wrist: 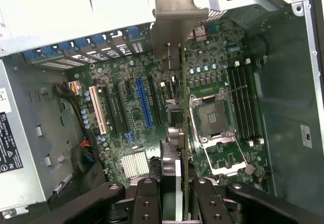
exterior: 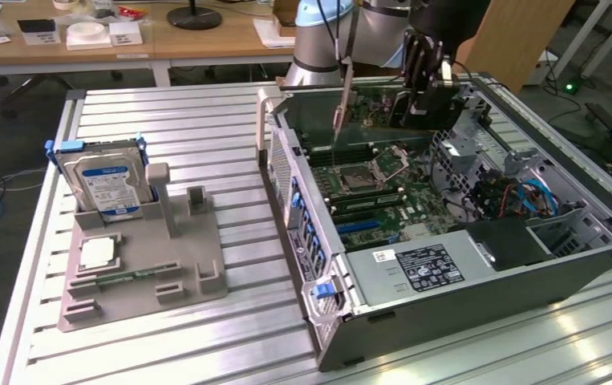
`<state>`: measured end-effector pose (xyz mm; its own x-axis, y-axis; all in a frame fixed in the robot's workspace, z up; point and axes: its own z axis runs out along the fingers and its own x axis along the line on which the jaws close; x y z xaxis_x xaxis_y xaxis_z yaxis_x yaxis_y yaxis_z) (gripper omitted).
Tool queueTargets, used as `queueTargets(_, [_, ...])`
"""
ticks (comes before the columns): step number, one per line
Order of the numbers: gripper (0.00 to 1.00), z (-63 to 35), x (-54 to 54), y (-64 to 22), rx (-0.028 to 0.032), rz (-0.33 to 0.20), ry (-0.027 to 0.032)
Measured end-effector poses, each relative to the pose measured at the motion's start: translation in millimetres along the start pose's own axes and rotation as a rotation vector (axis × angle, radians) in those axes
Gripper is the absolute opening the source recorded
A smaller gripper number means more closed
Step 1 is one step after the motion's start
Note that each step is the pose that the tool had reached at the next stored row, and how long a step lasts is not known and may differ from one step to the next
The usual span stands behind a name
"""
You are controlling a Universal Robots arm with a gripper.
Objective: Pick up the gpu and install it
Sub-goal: 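Insert the gpu into the slot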
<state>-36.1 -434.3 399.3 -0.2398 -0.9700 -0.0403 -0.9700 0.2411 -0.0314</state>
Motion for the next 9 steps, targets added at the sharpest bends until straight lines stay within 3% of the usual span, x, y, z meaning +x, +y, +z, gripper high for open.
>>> queueTargets(9, [0.28,1.7,0.2,0.1,0.0,0.0,0.0002])
